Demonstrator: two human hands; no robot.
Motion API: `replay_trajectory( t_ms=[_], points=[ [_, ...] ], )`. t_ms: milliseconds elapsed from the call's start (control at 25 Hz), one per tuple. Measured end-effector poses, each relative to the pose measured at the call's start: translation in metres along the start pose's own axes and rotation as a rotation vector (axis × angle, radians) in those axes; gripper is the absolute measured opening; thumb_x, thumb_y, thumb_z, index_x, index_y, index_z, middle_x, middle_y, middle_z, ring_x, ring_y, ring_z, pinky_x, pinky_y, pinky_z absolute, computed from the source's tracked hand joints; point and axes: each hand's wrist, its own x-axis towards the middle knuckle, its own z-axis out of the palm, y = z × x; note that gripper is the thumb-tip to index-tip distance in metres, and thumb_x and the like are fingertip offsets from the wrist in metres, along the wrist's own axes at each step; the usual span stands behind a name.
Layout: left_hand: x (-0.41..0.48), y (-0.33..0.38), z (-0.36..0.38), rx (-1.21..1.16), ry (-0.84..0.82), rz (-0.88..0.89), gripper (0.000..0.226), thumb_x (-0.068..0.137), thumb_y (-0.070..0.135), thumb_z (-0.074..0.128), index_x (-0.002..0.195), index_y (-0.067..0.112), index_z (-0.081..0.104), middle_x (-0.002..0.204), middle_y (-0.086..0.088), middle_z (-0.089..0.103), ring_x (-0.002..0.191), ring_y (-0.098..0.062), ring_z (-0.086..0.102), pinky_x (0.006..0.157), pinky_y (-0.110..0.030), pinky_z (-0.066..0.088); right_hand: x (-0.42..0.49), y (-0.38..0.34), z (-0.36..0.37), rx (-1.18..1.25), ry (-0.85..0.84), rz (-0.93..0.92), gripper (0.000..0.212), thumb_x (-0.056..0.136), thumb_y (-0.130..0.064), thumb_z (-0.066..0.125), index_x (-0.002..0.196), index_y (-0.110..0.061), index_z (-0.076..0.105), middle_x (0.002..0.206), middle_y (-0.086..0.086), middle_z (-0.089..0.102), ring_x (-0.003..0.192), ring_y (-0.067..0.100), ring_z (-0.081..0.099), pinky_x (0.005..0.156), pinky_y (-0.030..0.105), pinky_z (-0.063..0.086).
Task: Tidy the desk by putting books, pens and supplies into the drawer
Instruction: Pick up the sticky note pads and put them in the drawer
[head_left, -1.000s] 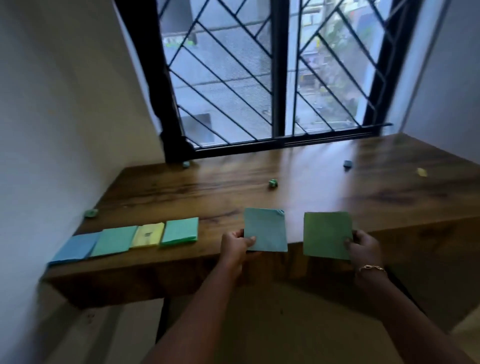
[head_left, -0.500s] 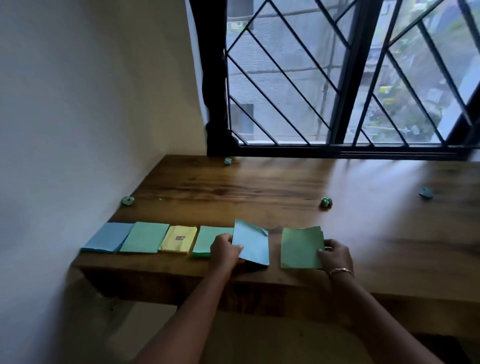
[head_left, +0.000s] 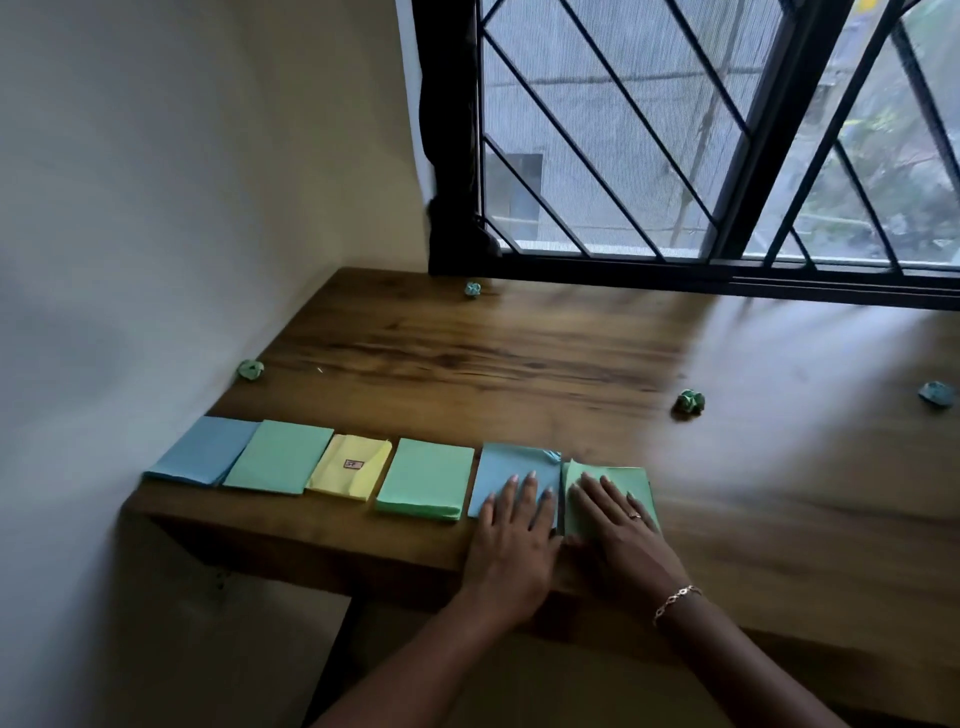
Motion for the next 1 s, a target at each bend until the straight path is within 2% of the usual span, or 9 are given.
replay_trajectory(
  t_ms=[80,200,360,560,760,920,1000],
  points=[
    [0.002,-0.001,-0.001,-0.005,-0.05,-0.015,0.053,0.087,0.042,0.028,0.115,0.023,0.068,0.122,-0.003,0.065,0.11,-0.02,0.063,0.078,-0.035,0.055,0.001,-0.009,0.0,-0.017,-0.19,0.05,0.072,0.098,-0.05,0.005,0.115,-0.016,0.065,0.118,0.003,0.066,0.106,0.022,0.064,0.108,0.028,0.009],
    [0.01,-0.005,-0.004,-0.021,-0.066,-0.008,0.053,0.081,0.041,0.031,0.117,0.024,0.066,0.124,-0.002,0.064,0.111,-0.02,0.062,0.076,-0.033,0.054,-0.001,-0.013,0.004,-0.023,-0.273,0.067,0.069,0.096,-0.055,0.004,0.12,-0.021,0.06,0.119,0.007,0.066,0.107,0.026,0.064,0.112,0.028,-0.002],
    [0.01,-0.013,0.002,-0.012,0.003,0.039,0.051,0.083,0.042,0.032,0.122,0.027,0.062,0.127,0.002,0.061,0.114,-0.017,0.06,0.08,-0.032,0.053,0.004,-0.013,0.007,0.008,-0.239,0.096,0.063,0.095,-0.057,0.003,0.127,-0.022,0.045,0.122,0.007,0.064,0.11,0.026,0.062,0.107,0.033,0.006],
    [0.008,-0.018,0.004,0.023,0.071,0.073,0.05,0.085,0.042,0.034,0.126,0.029,0.057,0.13,0.004,0.059,0.118,-0.015,0.058,0.084,-0.031,0.051,0.007,-0.013,0.009,0.015,-0.189,0.083,0.072,0.095,-0.057,0.005,0.121,-0.02,0.061,0.123,0.009,0.062,0.111,0.027,0.061,0.106,0.034,0.006],
    [0.007,-0.018,0.005,0.027,0.116,0.091,0.05,0.084,0.04,0.034,0.127,0.027,0.057,0.13,0.003,0.059,0.118,-0.016,0.057,0.085,-0.031,0.05,0.005,-0.013,0.006,0.027,-0.169,0.078,0.073,0.095,-0.058,0.005,0.122,-0.02,0.06,0.126,0.008,0.06,0.115,0.026,0.058,0.106,0.034,0.007],
    [0.005,-0.016,0.001,-0.009,0.17,0.065,0.049,0.087,0.035,0.034,0.126,0.018,0.059,0.131,0.0,0.059,0.124,-0.017,0.053,0.091,-0.033,0.049,0.0,-0.012,0.003,0.047,-0.021,0.079,0.067,0.096,-0.056,0.005,0.131,-0.016,0.046,0.128,0.013,0.058,0.117,0.029,0.057,0.105,0.037,0.018],
    [0.0,-0.017,-0.001,-0.029,0.204,0.074,0.049,0.089,0.032,0.035,0.128,0.013,0.056,0.132,-0.003,0.057,0.126,-0.019,0.05,0.096,-0.038,0.047,-0.003,-0.016,0.002,0.056,0.097,0.055,0.064,0.096,-0.054,0.004,0.13,-0.015,0.04,0.127,0.016,0.058,0.115,0.031,0.058,0.106,0.038,0.031]
  ],
)
